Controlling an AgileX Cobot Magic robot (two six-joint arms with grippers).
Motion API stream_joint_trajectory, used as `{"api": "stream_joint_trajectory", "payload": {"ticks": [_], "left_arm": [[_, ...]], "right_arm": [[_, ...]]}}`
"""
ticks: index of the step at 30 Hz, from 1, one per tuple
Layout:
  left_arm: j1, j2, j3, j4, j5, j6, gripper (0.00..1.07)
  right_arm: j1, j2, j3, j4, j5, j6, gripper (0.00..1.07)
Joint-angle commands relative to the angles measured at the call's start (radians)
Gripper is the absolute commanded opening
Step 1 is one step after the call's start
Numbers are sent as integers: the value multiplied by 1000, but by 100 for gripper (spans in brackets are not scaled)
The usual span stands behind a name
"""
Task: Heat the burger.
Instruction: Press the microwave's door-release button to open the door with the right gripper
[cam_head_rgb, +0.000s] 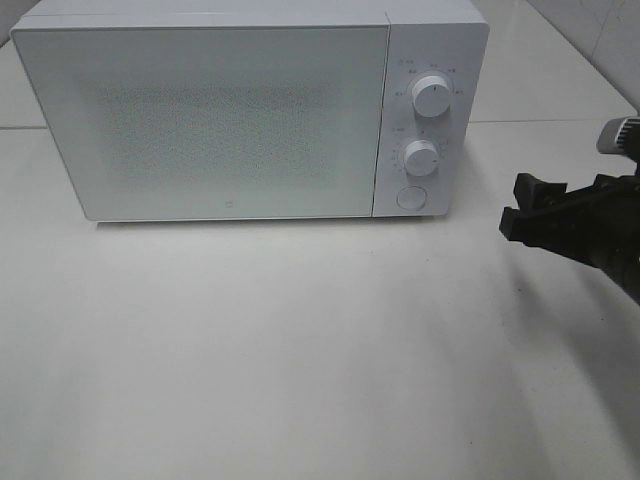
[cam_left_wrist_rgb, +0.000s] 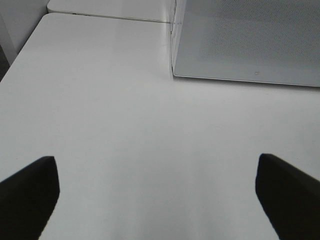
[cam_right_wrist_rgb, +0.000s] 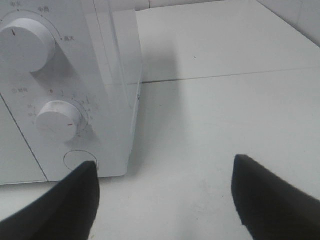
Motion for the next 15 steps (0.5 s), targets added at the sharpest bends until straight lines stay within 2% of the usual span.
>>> {"api": "stream_joint_trajectory", "payload": {"ticks": [1,2,7,15], "left_arm": [[1,-14,1,-9,-14,1,100],[1,-14,1,-9,-14,1,100],[1,-14,1,-9,-14,1,100],[1,-14,1,-9,-14,1,100]], "right_arm": [[87,55,-19,146,-71,-20,74],[136,85,-36,192,-76,-41,74],[226,140,-98,245,-76,-92,74],[301,183,-188,272,-61,-119,74]]}}
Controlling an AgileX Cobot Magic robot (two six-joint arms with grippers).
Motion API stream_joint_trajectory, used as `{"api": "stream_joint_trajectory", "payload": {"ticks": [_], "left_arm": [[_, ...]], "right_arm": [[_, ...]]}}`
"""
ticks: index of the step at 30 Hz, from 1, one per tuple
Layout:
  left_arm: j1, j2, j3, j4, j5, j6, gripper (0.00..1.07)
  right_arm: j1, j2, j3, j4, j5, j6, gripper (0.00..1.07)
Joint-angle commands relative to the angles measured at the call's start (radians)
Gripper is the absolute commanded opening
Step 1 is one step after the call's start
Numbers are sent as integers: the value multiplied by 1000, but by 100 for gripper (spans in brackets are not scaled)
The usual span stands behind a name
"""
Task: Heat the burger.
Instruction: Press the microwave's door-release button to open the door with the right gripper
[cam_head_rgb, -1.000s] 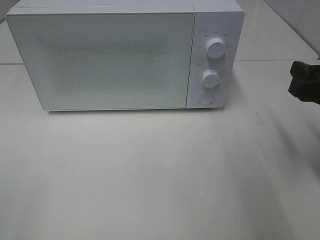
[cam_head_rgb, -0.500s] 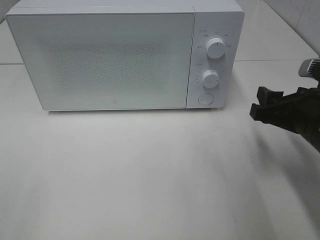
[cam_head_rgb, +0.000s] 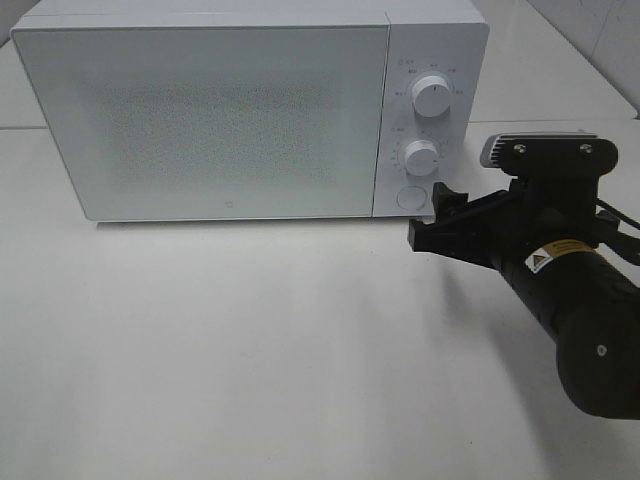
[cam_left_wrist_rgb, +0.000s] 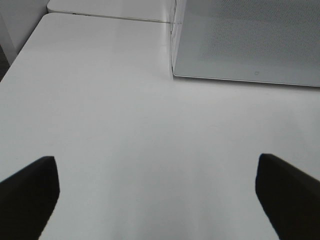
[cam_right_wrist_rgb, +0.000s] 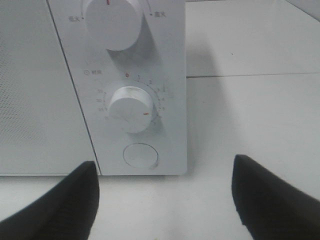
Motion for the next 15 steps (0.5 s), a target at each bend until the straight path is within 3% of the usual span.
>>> {"api": "stream_joint_trajectory", "payload": {"ticks": [1,15], "left_arm": [[1,-14,1,-9,-14,1,100],[1,-14,1,-9,-14,1,100]], "right_arm": [[20,9,-29,18,-2,-18,74],[67,25,-70,42,38,5,74]]}}
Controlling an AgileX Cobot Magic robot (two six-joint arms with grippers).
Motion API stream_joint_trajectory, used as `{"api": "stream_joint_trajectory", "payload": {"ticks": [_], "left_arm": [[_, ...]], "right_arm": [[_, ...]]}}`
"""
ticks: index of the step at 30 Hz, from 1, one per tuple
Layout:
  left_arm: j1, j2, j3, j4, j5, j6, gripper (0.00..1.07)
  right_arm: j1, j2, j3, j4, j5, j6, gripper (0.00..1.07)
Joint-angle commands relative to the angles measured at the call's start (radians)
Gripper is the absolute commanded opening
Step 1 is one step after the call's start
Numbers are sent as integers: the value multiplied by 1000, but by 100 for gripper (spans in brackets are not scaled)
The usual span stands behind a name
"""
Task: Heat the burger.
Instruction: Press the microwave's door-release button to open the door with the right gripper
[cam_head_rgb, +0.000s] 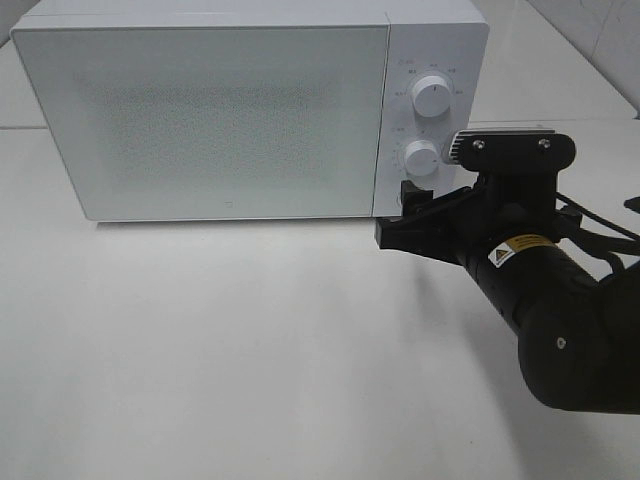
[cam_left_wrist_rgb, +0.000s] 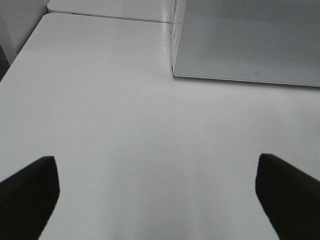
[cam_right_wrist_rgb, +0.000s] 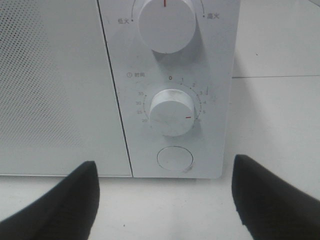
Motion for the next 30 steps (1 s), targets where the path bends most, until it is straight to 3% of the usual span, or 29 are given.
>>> {"api": "stream_joint_trajectory", "payload": {"ticks": [1,11,19,21,24,30], "left_arm": [[1,-14,1,-9,-14,1,100],[1,-14,1,-9,-14,1,100],[1,-14,1,-9,-14,1,100],[1,-14,1,-9,-14,1,100],[1,-14,1,-9,-14,1,100],[1,-14,1,-9,-14,1,100]], "right_arm": [[5,-1,-8,-3,26,89,74],[5,-1,-8,-6,51,470,67],[5,-1,-8,-7,54,943,48],[5,-1,-8,-8,54,1142,37],[5,-1,-8,-8,54,1182,34],[5,-1,-8,-7,54,1435,14]]}}
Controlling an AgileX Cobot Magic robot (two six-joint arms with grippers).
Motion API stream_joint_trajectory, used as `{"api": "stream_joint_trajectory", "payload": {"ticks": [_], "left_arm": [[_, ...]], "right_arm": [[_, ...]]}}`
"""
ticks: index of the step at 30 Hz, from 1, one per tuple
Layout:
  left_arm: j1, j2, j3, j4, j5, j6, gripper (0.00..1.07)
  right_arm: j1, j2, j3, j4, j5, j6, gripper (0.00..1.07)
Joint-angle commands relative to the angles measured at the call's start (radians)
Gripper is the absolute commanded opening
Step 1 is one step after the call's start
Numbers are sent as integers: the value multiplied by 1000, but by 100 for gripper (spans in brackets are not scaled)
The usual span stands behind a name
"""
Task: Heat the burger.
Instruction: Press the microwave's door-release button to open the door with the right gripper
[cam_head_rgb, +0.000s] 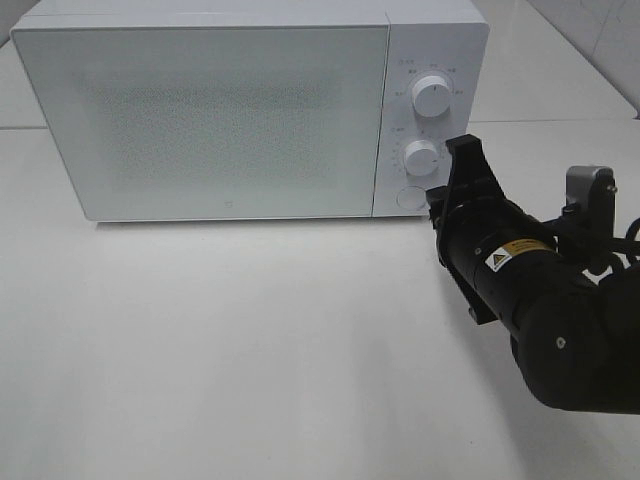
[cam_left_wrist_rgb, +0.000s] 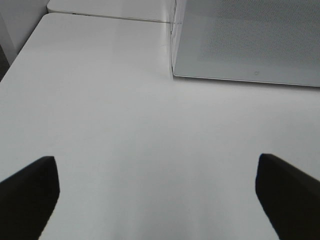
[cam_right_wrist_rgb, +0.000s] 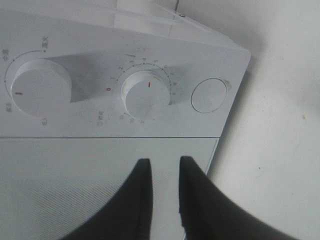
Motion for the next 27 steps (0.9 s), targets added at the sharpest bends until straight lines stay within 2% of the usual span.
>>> {"api": "stream_joint_trajectory", "payload": {"ticks": [1,4,6,18,27], "left_arm": [[1,-14,1,-9,-14,1,100],[1,-14,1,-9,-14,1,100],[1,-14,1,-9,-14,1,100],[1,-14,1,-9,-14,1,100],[1,-14,1,-9,-14,1,100]], "right_arm": [[5,-1,-8,-8,3,121,10],[5,-1,-8,-7,7,139,8],[5,-1,-8,-5,28,195,0],[-1,-1,-8,50,59,206,0],[-55,-1,-30,41,91,169,0]]}}
